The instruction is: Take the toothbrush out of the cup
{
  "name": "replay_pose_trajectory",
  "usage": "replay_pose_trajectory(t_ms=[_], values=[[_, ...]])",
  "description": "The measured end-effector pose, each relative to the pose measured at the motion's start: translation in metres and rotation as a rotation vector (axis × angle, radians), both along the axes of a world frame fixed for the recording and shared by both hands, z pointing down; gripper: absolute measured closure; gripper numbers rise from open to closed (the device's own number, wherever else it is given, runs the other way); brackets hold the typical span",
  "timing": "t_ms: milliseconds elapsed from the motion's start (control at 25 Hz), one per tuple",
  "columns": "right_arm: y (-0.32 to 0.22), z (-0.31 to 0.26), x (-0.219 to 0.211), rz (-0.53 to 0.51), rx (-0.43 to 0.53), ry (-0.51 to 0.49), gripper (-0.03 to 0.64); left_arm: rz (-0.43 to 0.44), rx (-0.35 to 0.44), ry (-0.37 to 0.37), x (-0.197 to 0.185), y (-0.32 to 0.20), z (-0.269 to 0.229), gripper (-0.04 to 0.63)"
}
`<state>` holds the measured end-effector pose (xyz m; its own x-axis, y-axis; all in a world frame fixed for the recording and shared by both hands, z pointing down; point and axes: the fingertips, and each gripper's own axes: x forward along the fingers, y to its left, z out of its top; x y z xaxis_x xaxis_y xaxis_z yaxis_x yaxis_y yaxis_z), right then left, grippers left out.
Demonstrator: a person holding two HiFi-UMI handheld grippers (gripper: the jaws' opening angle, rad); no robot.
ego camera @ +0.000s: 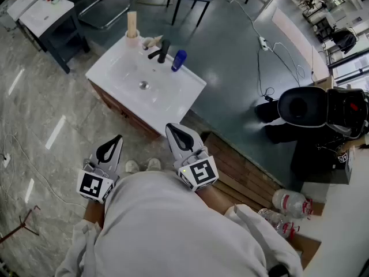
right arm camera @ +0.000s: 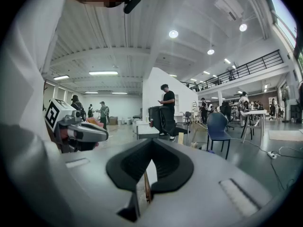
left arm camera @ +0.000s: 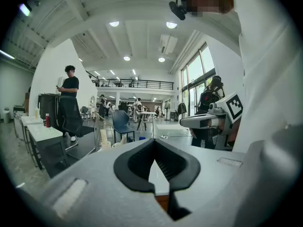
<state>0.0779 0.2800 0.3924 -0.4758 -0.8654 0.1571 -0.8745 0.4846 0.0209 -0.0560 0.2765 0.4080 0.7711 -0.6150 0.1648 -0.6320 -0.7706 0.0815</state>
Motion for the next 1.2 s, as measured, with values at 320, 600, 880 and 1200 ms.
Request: replay_pose_trajectory(t_ms=[320,600,880,1200], values=[[-0.005,-0.003,0.001,0.009,0.0,0.006,0.614,-0.004,0.002,0.0,-0.002,-0.005,-0.003,0.591],[-0.004,-0.004,-0.006,-0.018,0.019,-0.004,0.612,-0.006,-0.001,-0.004,-0.004,-0.008,-0.003,0.589],[-0.004,0.0,-0.003,-0.029,0.022,-0.001,0.612,-0.022,-0.007,-0.02,-0.002,-0.008,-0.001,0.589],[-0.005,0.001,0.006,-0.075,0.015,-0.036,0.613,-0.064,-0.004,-0.037,0.013,-0.008,0.0,0.589]])
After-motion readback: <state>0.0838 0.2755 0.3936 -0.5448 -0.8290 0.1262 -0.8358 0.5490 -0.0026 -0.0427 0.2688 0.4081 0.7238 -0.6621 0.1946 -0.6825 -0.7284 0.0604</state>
